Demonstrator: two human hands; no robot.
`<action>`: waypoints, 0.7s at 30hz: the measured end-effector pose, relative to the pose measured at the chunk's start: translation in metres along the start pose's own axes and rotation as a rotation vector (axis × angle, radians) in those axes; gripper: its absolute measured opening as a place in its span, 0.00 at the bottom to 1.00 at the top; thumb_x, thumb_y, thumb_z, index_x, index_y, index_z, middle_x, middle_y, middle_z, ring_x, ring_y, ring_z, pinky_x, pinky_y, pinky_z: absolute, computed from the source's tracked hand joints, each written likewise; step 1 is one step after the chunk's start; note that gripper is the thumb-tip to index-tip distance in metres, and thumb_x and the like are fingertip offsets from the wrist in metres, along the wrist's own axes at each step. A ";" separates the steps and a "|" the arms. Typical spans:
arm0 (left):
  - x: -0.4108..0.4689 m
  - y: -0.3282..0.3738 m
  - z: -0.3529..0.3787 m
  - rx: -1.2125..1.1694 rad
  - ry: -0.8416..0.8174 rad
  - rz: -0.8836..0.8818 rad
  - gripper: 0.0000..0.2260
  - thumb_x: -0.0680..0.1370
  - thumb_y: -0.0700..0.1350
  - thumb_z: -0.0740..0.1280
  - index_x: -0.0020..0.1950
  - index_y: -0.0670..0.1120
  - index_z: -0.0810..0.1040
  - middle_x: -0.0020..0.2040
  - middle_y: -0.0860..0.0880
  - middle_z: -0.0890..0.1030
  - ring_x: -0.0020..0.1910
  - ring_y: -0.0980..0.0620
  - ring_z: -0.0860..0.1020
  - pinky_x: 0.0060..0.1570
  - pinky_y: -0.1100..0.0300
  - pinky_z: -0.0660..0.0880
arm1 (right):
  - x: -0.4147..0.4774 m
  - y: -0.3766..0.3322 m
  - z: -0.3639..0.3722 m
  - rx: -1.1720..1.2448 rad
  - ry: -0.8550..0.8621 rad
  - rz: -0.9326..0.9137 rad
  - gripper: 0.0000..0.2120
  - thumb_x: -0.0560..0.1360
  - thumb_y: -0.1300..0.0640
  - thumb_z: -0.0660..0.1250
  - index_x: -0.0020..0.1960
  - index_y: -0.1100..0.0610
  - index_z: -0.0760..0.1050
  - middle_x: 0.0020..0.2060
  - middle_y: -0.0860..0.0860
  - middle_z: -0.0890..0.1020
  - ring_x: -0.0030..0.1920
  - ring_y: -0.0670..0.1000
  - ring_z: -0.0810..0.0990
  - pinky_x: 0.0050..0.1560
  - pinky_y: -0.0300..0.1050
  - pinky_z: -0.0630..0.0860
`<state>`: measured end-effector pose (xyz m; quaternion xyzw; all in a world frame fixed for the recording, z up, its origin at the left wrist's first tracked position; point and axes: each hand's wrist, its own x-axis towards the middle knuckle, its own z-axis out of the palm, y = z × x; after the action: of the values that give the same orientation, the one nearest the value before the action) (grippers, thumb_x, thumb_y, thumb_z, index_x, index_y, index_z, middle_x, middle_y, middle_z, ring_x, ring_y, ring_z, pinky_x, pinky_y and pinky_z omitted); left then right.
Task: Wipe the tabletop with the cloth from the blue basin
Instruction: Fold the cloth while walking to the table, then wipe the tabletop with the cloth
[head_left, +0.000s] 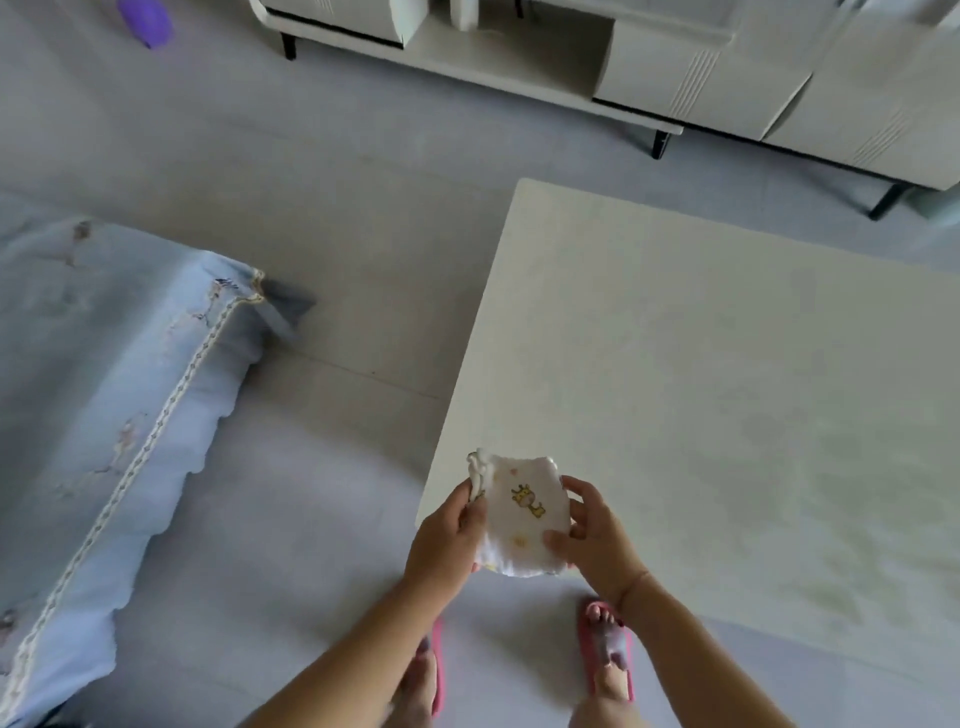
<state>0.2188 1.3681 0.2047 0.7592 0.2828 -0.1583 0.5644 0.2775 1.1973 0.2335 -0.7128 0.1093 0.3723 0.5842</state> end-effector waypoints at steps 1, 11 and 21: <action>0.010 -0.007 -0.007 0.054 -0.032 0.014 0.12 0.82 0.52 0.57 0.64 0.61 0.73 0.45 0.52 0.82 0.43 0.50 0.80 0.38 0.53 0.79 | 0.008 0.006 0.009 0.003 0.026 0.007 0.29 0.71 0.79 0.61 0.67 0.60 0.63 0.57 0.63 0.78 0.47 0.57 0.78 0.35 0.40 0.78; 0.098 -0.075 -0.005 0.506 -0.087 0.166 0.16 0.81 0.51 0.58 0.70 0.56 0.69 0.51 0.50 0.81 0.49 0.48 0.78 0.46 0.56 0.75 | 0.083 0.070 0.046 -0.460 0.324 0.014 0.30 0.71 0.70 0.62 0.70 0.51 0.64 0.61 0.53 0.76 0.48 0.51 0.78 0.51 0.48 0.76; 0.148 -0.142 0.001 0.862 0.085 0.425 0.25 0.81 0.53 0.48 0.76 0.42 0.60 0.77 0.42 0.58 0.75 0.42 0.59 0.73 0.43 0.57 | 0.151 0.137 0.097 -1.210 0.315 -0.103 0.29 0.77 0.38 0.39 0.73 0.44 0.31 0.73 0.48 0.30 0.72 0.51 0.26 0.71 0.54 0.27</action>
<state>0.2497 1.4337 0.0124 0.9708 0.0527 -0.1112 0.2060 0.2630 1.2882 0.0276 -0.9680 -0.0704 0.2300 0.0712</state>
